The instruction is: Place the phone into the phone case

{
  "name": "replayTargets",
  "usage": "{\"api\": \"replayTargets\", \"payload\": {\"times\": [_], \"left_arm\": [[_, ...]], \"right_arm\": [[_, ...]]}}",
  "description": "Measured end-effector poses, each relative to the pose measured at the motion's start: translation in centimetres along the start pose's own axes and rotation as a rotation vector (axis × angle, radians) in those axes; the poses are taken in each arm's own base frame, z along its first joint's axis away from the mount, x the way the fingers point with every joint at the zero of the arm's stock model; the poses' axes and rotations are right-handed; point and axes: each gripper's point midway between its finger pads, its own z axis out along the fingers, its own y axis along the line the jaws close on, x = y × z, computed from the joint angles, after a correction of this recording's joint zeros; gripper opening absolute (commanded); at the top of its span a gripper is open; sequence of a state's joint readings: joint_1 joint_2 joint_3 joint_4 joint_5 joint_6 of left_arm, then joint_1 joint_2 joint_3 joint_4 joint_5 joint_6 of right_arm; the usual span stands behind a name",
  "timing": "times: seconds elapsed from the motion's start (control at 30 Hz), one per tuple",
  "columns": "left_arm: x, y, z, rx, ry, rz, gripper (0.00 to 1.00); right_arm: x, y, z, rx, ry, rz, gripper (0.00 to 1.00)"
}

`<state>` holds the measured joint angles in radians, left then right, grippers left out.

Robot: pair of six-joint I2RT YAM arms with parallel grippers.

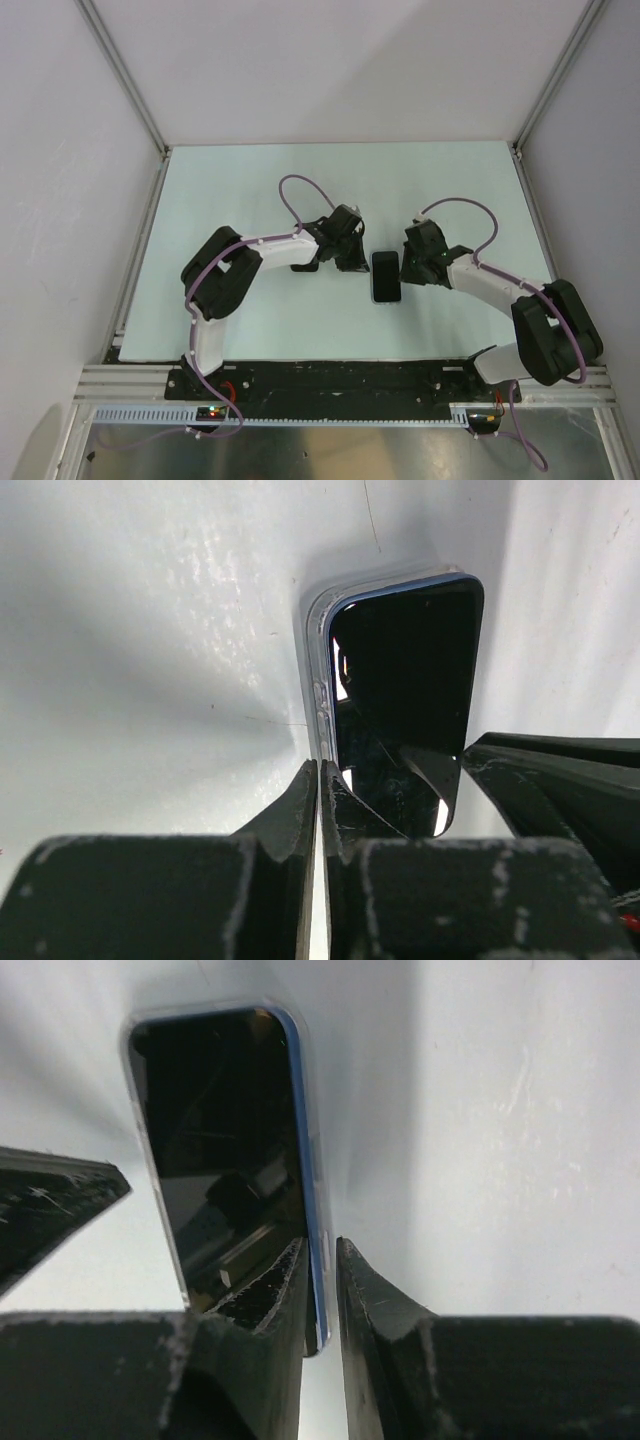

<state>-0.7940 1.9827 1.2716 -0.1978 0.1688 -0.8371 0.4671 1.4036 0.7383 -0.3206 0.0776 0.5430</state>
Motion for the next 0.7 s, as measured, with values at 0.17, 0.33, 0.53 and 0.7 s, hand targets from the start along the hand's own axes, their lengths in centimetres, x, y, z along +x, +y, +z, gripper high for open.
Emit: {"api": "replayTargets", "payload": {"times": [0.17,0.33,0.53,0.7], "left_arm": [[0.0,0.0,0.0,0.000,0.000,0.000,0.06],[0.1,-0.1,0.0,0.001,0.001,0.001,0.06],[0.1,-0.1,0.0,0.001,0.001,0.000,0.06],[0.2,-0.2,0.0,0.002,0.002,0.002,0.05]], "right_arm": [[1.0,-0.3,-0.1,-0.005,0.011,0.005,0.18],[1.4,0.0,-0.1,-0.018,0.013,0.002,0.17],[1.7,0.3,-0.1,-0.032,0.007,0.001,0.14],[1.7,0.2,-0.1,-0.031,0.002,0.003,0.09]]}}
